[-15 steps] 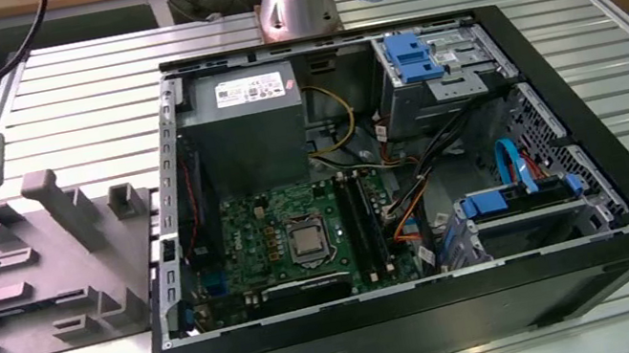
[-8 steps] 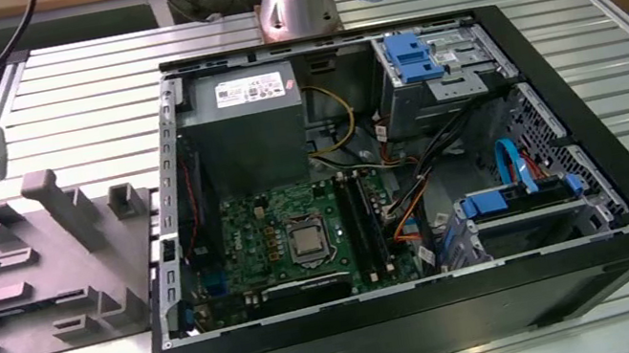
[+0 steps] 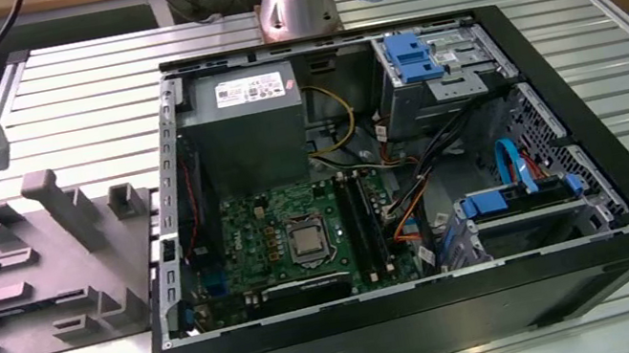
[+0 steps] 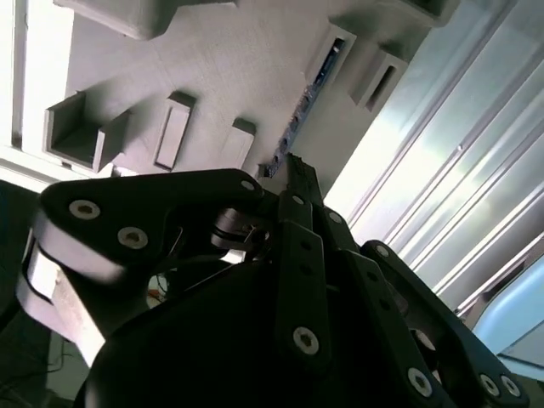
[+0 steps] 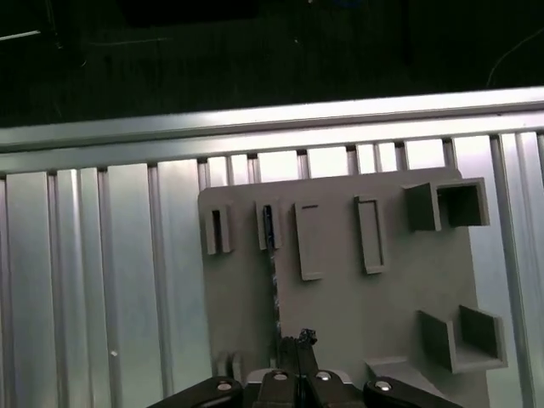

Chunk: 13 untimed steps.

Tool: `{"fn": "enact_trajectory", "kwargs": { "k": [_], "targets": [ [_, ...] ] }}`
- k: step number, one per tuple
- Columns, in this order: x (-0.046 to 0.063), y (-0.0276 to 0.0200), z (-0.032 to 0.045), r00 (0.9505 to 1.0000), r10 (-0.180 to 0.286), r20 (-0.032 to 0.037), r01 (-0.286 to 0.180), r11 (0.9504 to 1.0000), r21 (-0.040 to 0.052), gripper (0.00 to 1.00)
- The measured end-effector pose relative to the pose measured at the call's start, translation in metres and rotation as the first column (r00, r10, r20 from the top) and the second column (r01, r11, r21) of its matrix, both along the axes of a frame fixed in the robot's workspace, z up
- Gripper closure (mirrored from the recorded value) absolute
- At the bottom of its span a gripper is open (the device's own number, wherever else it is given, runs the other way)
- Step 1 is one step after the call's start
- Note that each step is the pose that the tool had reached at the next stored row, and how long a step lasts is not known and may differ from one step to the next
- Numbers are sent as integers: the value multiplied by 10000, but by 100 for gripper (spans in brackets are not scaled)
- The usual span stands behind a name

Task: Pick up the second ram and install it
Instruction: 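Pick up the second ram and move it above second insertion slot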

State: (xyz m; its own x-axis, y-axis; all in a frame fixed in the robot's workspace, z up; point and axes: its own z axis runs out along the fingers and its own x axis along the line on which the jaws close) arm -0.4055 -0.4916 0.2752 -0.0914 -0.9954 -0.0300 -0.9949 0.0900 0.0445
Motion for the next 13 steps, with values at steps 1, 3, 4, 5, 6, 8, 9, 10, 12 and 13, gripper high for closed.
{"fn": "enact_trajectory", "kwargs": {
  "k": [1,3,4,5,6,8,9,10,12,13],
  "targets": [
    [0,0,-5,9998,180,0,-180,9998,0,90],
    [0,0,-15,9985,550,7,-550,9985,-1,90],
    [0,0,-23,9974,725,15,-725,9974,0,90],
    [0,0,-30,9964,842,22,-842,9965,-1,90],
    [-3,0,-37,9962,867,24,-867,9962,-2,90],
    [-10,0,-59,9962,871,43,-871,9962,-4,90],
    [-15,0,-69,9962,873,71,-873,9962,-7,90],
    [-18,0,-80,9961,876,104,-876,9962,-9,90],
    [-26,0,-99,9960,882,168,-882,9961,-14,90],
    [-30,0,-109,9959,884,194,-884,9961,-17,90]
  ]
}}
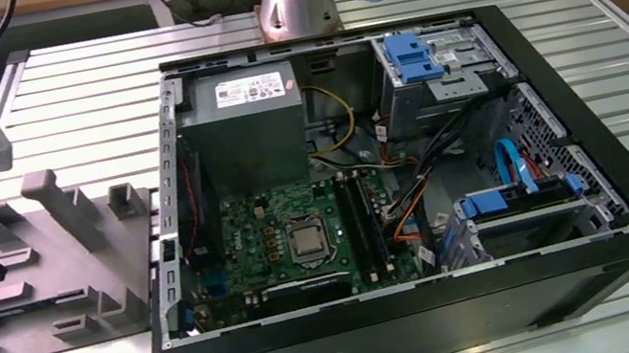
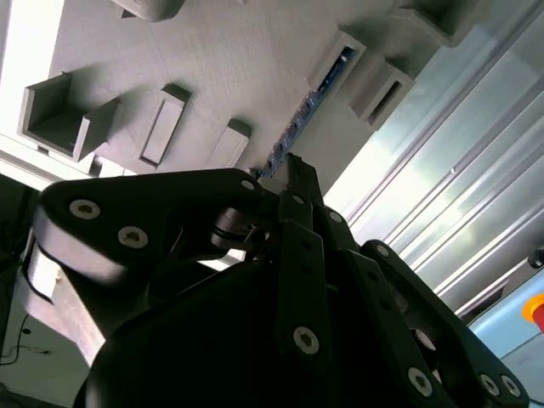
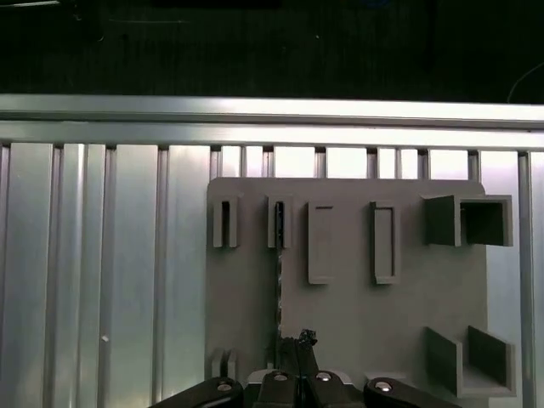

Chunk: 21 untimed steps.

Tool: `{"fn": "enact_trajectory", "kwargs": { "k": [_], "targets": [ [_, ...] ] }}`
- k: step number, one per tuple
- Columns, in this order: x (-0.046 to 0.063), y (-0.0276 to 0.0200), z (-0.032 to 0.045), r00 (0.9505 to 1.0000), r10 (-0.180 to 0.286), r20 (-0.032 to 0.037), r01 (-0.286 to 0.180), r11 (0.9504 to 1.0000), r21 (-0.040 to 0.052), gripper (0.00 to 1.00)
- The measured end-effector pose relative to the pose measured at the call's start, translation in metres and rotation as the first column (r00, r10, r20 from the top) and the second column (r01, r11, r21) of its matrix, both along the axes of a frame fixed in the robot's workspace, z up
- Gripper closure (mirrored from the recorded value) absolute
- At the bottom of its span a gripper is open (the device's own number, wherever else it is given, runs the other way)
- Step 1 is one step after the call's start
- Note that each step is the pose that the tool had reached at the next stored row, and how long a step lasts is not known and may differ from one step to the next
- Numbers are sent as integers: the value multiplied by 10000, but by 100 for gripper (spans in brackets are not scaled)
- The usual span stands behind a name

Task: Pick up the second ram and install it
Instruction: 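Pick up the second ram and move it above second insertion slot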

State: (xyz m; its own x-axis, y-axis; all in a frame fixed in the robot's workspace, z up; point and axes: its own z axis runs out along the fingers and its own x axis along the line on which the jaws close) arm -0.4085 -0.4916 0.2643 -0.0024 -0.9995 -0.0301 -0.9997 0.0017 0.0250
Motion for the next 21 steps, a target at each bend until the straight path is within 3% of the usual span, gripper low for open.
{"fn": "enact_trajectory", "kwargs": {
  "k": [6,21],
  "targets": [
    [-30,0,-61,9999,23,107,-23,10000,1,90],
    [-102,-1,-241,9999,85,147,-85,10000,-2,90]
  ]
}}
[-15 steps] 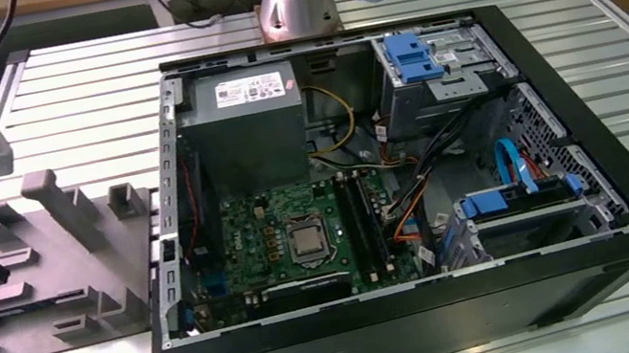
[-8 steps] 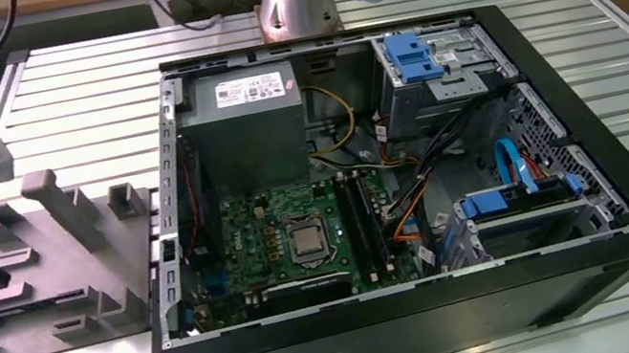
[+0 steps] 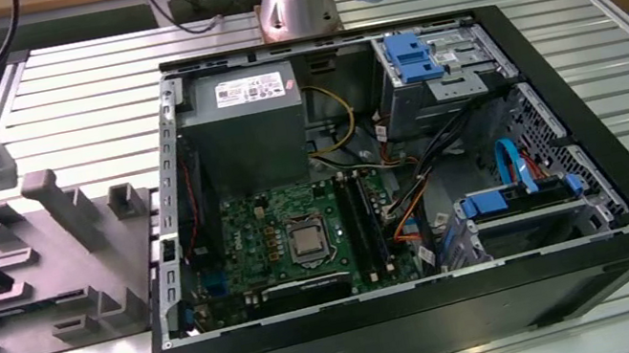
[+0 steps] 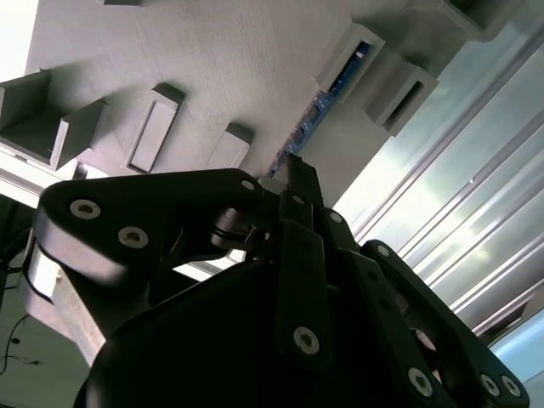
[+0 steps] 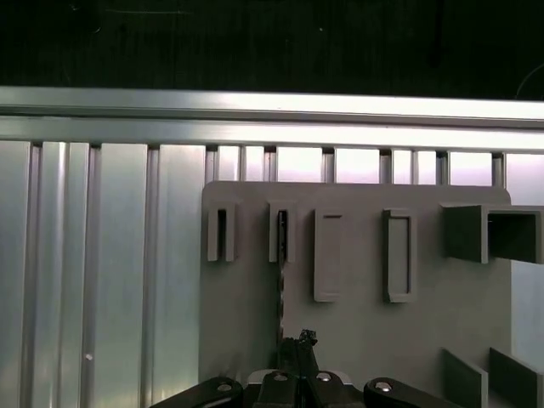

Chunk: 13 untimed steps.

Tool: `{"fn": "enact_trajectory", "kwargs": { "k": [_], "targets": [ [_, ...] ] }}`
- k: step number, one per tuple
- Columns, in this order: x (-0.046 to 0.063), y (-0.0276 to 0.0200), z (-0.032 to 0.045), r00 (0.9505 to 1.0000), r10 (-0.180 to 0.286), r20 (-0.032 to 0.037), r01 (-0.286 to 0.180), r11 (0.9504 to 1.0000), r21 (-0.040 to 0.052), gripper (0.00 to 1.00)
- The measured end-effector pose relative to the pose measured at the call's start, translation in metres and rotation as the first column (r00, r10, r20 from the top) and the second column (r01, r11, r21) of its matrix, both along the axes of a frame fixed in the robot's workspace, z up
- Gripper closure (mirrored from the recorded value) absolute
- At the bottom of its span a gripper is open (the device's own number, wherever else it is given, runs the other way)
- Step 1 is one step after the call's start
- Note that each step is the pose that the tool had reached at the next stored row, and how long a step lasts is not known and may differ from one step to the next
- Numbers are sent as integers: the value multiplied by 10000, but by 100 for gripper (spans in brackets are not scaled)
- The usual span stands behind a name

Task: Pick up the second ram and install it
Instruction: 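Pick up the second ram and move it above second insertion slot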

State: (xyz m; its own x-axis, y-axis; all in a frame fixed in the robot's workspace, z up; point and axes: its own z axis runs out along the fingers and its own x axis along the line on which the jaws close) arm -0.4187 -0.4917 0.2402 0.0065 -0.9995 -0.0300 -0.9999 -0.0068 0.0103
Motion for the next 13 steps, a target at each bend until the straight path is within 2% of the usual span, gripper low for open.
{"fn": "enact_trajectory", "kwargs": {
  "k": [13],
  "targets": [
    [-26,-60,-110,10000,94,4,-94,10000,2,90]
  ]
}}
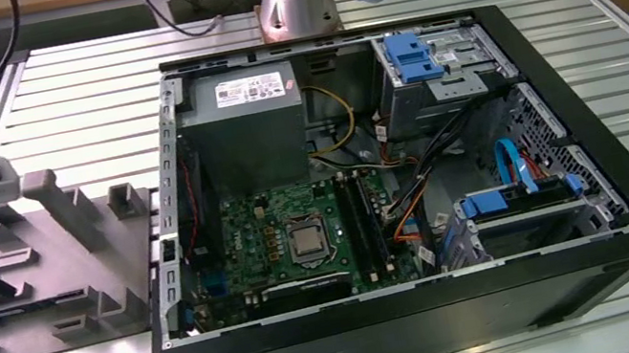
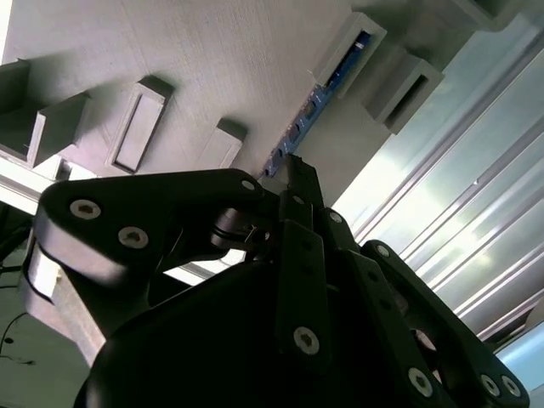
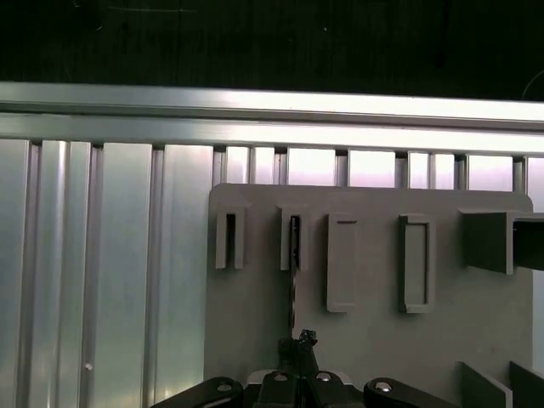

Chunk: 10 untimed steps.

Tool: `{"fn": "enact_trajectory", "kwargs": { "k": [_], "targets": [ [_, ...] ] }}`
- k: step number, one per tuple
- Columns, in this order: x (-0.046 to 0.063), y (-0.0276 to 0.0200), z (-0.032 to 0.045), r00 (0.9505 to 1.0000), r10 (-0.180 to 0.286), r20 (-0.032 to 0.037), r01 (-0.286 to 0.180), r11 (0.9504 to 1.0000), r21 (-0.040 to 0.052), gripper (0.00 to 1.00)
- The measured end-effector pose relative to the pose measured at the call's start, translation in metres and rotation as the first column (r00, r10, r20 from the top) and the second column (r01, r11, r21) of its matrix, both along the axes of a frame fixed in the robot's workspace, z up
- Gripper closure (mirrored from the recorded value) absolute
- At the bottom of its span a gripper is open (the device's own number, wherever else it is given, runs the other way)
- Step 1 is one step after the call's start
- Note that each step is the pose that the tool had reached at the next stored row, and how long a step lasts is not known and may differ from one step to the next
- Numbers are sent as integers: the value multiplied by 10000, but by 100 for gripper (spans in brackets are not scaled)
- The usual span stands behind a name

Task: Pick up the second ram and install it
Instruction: 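Pick up the second ram and move it above second insertion slot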

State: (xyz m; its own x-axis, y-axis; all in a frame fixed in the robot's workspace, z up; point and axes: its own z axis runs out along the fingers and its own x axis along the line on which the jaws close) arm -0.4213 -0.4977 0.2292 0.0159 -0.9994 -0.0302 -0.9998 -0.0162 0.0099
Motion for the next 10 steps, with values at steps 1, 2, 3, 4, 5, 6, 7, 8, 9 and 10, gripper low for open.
{"fn": "enact_trajectory", "kwargs": {
  "k": [1,2,3,4,5,6,7,8,9,10],
  "targets": [
    [0,-1,-13,10000,5,0,-5,10000,0,90],
    [-1,-3,-23,10000,11,-2,-11,10000,-1,90],
    [0,-3,-34,10000,17,-2,-17,10000,-1,90],
    [0,-4,-43,10000,24,-2,-24,10000,-1,90],
    [0,-4,-53,10000,29,-2,-29,10000,-1,90],
    [0,-4,-64,10000,35,-2,-35,10000,-2,90],
    [0,-4,-76,10000,40,-3,-40,10000,-2,90],
    [0,-5,-89,10000,46,-2,-46,10000,-1,90],
    [0,-6,-100,10000,52,-1,-52,10000,-1,90],
    [0,-7,-109,10000,56,-2,-56,10000,-2,90]
  ]
}}
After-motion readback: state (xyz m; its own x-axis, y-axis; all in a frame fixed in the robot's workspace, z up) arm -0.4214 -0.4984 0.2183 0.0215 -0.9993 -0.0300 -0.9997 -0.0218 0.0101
